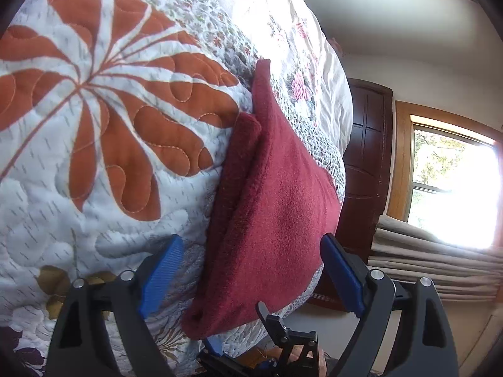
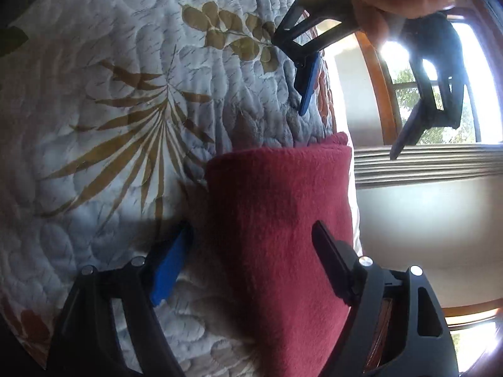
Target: Fold small clothes
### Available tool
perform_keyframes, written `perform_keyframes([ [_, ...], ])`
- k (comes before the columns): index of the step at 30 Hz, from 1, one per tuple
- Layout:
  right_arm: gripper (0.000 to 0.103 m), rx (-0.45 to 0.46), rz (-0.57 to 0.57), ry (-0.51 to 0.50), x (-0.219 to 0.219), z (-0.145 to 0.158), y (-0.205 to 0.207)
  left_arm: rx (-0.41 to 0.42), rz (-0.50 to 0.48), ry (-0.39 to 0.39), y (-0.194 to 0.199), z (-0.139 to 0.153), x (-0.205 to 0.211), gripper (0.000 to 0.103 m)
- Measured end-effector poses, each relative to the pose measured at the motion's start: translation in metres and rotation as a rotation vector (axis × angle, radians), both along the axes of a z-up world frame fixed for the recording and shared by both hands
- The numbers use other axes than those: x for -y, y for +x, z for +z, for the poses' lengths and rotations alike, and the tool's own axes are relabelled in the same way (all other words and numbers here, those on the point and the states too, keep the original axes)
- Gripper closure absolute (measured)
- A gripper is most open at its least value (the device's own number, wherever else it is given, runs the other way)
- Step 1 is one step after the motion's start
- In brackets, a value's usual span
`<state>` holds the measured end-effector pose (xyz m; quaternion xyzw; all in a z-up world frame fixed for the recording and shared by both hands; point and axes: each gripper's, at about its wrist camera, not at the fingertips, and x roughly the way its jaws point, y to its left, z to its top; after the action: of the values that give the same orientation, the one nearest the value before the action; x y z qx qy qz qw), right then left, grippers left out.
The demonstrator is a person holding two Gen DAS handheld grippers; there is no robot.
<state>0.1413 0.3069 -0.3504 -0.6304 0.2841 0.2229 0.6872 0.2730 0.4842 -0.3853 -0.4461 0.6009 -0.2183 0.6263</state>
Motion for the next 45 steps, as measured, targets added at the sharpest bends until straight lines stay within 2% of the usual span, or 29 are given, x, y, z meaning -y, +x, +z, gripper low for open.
perform_keyframes([
  [2, 0.031, -0.004, -0.015, 0.011, -0.003, 0.002, 0.009, -0.005, 0.001, -0.015, 0.002, -0.002, -0.003, 0.014],
  [3, 0.057, -0.013, -0.049, 0.019, -0.002, 0.005, 0.017, -0.006, 0.004, -0.022, 0.002, -0.002, -0.006, 0.014],
  [4, 0.072, -0.042, -0.084, 0.037, 0.0, 0.011, 0.025, -0.005, 0.007, -0.031, 0.003, -0.002, -0.008, 0.014],
  [6, 0.082, -0.071, -0.127, 0.106, 0.007, 0.031, 0.033, -0.002, 0.015, -0.053, 0.003, 0.0, -0.013, 0.013],
  [7, 0.084, -0.068, -0.136, 0.138, 0.01, 0.043, 0.034, -0.003, 0.02, -0.068, 0.004, 0.001, -0.014, 0.013],
  [11, 0.085, -0.053, -0.201, 0.271, 0.026, 0.096, 0.046, -0.013, 0.009, -0.108, 0.011, 0.004, -0.007, 0.011],
  [15, 0.087, -0.042, -0.245, 0.347, 0.037, 0.125, 0.061, -0.028, -0.025, -0.137, 0.026, 0.004, 0.013, 0.01],
  [18, 0.088, -0.049, -0.246, 0.36, 0.039, 0.132, 0.07, -0.063, -0.034, -0.174, 0.041, -0.002, 0.031, 0.01],
  [24, 0.088, -0.088, -0.254, 0.382, 0.049, 0.13, 0.077, -0.137, -0.109, -0.164, 0.077, -0.014, 0.067, 0.012],
  [25, 0.088, -0.094, -0.256, 0.39, 0.05, 0.132, 0.078, -0.152, -0.108, -0.168, 0.081, -0.016, 0.07, 0.018],
  [26, 0.088, -0.097, -0.259, 0.398, 0.051, 0.134, 0.08, -0.162, -0.113, -0.16, 0.084, -0.018, 0.07, 0.028],
  [27, 0.088, -0.102, -0.263, 0.407, 0.052, 0.136, 0.082, -0.169, -0.115, -0.149, 0.085, -0.018, 0.07, 0.049],
  [28, 0.088, -0.105, -0.267, 0.414, 0.051, 0.133, 0.085, -0.172, -0.111, -0.144, 0.087, -0.018, 0.069, 0.064],
  [30, 0.088, -0.11, -0.273, 0.43, 0.053, 0.136, 0.088, -0.164, -0.117, -0.129, 0.087, -0.017, 0.069, 0.075],
  [34, 0.088, -0.126, -0.278, 0.456, 0.058, 0.141, 0.096, -0.145, -0.117, -0.117, 0.088, -0.011, 0.069, 0.079],
  [45, 0.088, -0.11, -0.29, 0.509, 0.058, 0.145, 0.082, -0.066, -0.125, -0.074, 0.081, 0.022, 0.063, 0.081],
])
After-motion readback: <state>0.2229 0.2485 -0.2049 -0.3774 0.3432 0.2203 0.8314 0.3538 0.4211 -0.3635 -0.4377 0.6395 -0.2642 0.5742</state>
